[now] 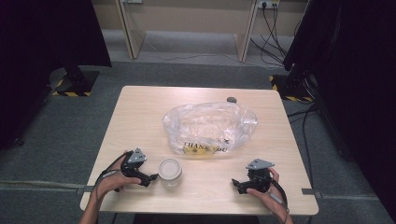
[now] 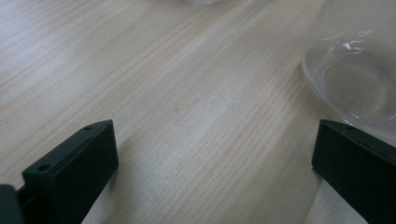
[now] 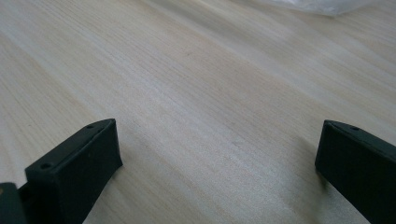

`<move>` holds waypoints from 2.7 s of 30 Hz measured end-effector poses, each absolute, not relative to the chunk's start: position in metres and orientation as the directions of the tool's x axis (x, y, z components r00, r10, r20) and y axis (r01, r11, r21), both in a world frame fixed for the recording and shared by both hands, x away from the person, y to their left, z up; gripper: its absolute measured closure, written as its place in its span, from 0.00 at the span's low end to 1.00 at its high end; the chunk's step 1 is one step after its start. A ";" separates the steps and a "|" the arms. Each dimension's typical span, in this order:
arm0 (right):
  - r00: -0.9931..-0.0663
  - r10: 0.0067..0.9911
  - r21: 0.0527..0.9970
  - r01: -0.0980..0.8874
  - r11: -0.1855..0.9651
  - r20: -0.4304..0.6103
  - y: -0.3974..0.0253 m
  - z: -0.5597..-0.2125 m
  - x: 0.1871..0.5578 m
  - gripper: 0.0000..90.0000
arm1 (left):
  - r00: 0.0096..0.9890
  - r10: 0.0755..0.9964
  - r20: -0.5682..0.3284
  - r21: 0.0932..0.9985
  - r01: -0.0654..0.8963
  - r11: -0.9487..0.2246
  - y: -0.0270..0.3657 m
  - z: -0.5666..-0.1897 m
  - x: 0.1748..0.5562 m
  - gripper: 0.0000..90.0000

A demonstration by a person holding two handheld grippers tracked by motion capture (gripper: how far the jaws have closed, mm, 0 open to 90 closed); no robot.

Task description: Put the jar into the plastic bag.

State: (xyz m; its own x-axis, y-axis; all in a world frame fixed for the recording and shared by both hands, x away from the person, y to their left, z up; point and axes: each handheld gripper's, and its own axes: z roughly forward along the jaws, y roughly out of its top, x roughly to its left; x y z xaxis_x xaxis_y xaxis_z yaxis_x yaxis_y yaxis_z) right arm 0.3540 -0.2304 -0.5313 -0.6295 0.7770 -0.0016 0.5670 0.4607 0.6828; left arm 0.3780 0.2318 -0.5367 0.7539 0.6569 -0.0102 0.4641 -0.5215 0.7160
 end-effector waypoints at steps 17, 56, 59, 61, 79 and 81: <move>-0.629 0.777 0.685 0.565 0.459 -0.001 -0.231 -0.532 0.354 0.00 | 0.747 0.665 -0.013 0.725 0.465 -0.508 0.233 -0.536 0.377 0.02; -0.627 0.779 0.685 0.567 0.457 -0.001 -0.230 -0.532 0.354 0.00 | 0.806 0.589 -0.054 0.807 0.383 -0.450 0.241 -0.511 0.331 0.03; -0.627 0.779 0.685 0.567 0.457 -0.001 -0.230 -0.532 0.354 0.00 | 0.812 0.581 -0.047 0.808 0.373 -0.456 0.237 -0.508 0.329 0.03; -0.627 0.779 0.685 0.567 0.457 -0.001 -0.230 -0.532 0.354 0.00 | 0.817 0.574 -0.053 0.814 0.369 -0.449 0.234 -0.505 0.328 0.03; -0.626 0.780 0.685 0.568 0.456 -0.001 -0.230 -0.532 0.354 0.00 | 0.827 0.561 -0.035 0.820 0.345 -0.458 0.213 -0.495 0.324 0.03; -0.626 0.780 0.685 0.567 0.456 -0.001 -0.230 -0.532 0.354 0.00 | 0.829 0.558 -0.038 0.819 0.346 -0.458 0.211 -0.495 0.324 0.03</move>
